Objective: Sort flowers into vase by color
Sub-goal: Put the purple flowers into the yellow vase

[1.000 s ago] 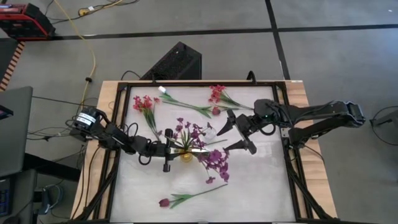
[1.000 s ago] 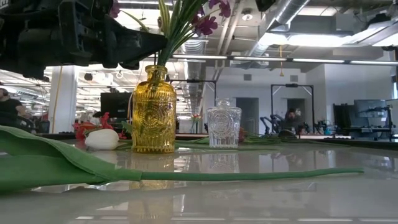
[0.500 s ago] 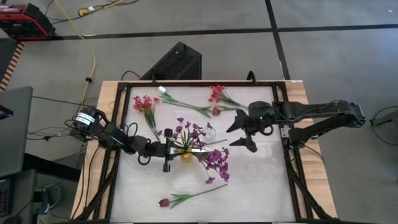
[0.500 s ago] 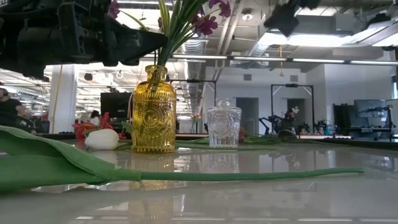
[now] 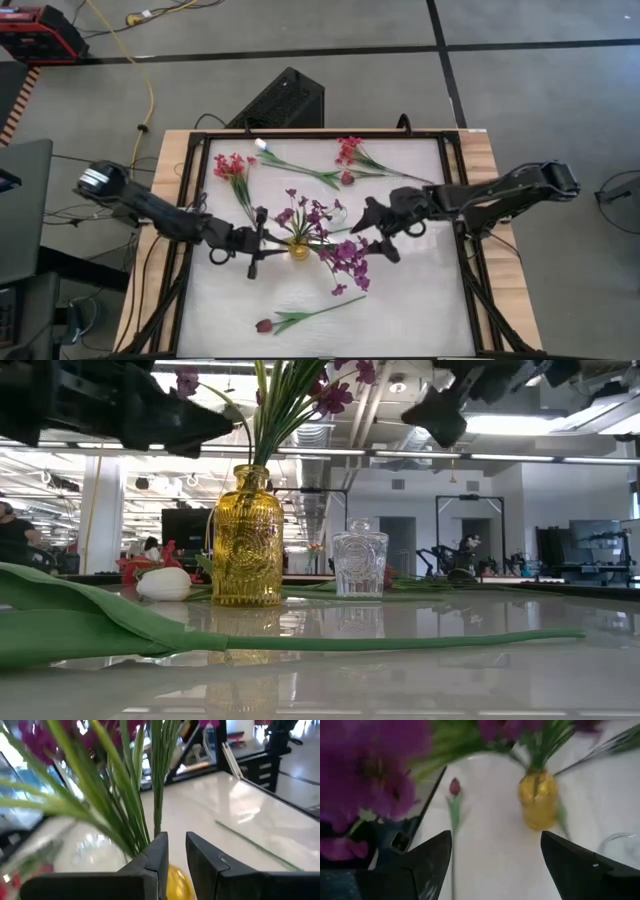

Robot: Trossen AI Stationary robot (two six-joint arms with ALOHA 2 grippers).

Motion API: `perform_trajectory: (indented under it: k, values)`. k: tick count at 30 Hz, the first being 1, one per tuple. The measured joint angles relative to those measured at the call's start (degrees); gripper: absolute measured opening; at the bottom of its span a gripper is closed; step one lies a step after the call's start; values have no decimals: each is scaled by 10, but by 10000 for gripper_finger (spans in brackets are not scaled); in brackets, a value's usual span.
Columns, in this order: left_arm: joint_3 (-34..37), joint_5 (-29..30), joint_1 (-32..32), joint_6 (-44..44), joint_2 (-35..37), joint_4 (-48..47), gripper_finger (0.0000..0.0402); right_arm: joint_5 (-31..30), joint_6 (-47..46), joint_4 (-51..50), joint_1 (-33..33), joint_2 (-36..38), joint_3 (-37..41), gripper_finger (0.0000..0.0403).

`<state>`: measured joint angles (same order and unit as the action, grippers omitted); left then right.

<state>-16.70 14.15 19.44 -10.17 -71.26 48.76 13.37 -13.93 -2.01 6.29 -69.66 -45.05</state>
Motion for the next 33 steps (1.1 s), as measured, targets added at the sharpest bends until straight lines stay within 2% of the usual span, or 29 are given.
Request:
perform_trajectory:
  k: [3, 6, 10, 13, 19, 28, 30, 33]
  values:
    - [0, 0, 4, 53, 59, -106, 57, 0, 2, 8, 10, -29, 1, 331]
    - [0, 0, 6, 96, 110, -184, 57, 2, 55, 29, 19, -65, 1, 330]
    - [0, 20, 8, 132, 155, -246, 57, 5, 106, 77, 43, -113, -1, 324]
    - [0, 40, 8, 138, 172, -261, 57, 6, 139, 92, 58, -139, -19, 303]
    - [0, 46, 8, 128, 173, -262, 57, 4, 207, 93, 72, -150, -61, 217]
    - [0, 60, 8, 129, 172, -266, 57, 2, 295, 136, 65, -150, -95, 22]
    - [0, 64, 8, 129, 172, -266, 57, 2, 299, 168, 63, -150, -95, 17]
    - [0, 68, 8, 129, 172, -266, 57, -7, 289, 218, 59, -150, -95, 36]
